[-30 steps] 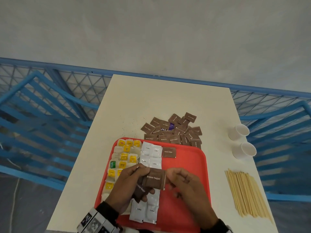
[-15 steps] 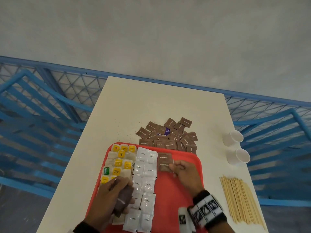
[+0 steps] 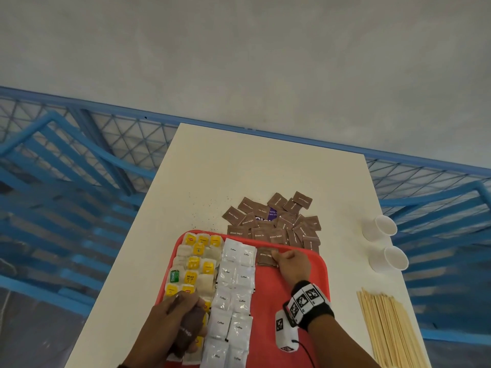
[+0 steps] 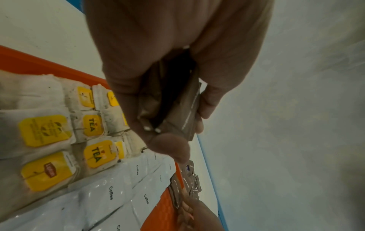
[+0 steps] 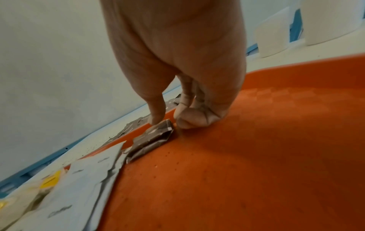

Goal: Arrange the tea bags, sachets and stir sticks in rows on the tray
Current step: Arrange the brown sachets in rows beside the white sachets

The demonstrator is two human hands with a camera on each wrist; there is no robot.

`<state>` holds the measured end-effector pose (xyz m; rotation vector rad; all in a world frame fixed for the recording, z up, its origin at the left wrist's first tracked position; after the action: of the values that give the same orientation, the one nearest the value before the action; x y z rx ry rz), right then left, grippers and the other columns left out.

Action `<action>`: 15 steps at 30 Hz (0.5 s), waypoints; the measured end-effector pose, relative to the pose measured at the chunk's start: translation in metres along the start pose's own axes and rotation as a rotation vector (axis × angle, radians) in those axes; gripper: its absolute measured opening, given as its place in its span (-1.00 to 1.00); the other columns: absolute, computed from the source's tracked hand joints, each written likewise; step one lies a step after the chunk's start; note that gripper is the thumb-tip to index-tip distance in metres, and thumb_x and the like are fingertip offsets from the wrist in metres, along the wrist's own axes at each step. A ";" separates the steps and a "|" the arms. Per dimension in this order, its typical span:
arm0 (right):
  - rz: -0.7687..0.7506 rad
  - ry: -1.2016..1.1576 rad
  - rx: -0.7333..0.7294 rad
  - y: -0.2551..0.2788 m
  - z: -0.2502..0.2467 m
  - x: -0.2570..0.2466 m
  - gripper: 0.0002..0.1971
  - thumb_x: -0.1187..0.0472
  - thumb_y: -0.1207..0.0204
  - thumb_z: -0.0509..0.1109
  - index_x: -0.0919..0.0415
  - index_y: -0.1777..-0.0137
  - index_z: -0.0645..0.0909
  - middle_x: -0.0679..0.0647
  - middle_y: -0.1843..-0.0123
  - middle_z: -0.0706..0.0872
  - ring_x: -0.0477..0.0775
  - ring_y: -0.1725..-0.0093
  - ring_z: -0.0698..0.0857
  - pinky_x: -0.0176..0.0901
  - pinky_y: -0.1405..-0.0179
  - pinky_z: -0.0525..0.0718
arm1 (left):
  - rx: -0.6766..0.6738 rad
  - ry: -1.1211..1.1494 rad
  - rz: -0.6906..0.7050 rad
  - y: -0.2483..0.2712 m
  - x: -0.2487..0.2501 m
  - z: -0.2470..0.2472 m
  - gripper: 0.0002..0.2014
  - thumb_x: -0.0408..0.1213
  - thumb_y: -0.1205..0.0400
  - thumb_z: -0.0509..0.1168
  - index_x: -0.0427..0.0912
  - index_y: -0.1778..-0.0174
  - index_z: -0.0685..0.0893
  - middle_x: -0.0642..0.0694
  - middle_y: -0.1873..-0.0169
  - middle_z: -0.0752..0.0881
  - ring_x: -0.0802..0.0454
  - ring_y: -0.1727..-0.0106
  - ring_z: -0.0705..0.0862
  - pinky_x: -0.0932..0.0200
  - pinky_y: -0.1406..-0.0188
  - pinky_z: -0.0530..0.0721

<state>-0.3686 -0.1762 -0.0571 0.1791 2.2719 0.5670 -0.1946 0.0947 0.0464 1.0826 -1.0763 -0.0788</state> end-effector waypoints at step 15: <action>0.012 0.069 0.007 0.006 0.009 -0.005 -0.75 -0.02 -0.35 0.61 0.09 0.23 0.63 -0.01 0.19 0.75 0.08 0.10 0.72 0.01 -0.01 0.72 | 0.004 0.010 -0.025 -0.003 0.002 -0.002 -0.77 -0.23 -0.64 0.40 -0.37 0.07 0.80 -0.44 0.17 0.81 -0.50 0.20 0.81 -0.05 0.45 0.76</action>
<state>-0.3588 -0.1691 -0.0565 0.1795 2.3418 0.5797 -0.1910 0.0941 0.0454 1.0993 -1.0548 -0.0913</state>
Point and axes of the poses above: each hand's wrist, its own y-axis away from the middle knuckle, its own z-axis out of the palm, x = y × z, the point moved 4 cm from there along -y, towards the middle knuckle
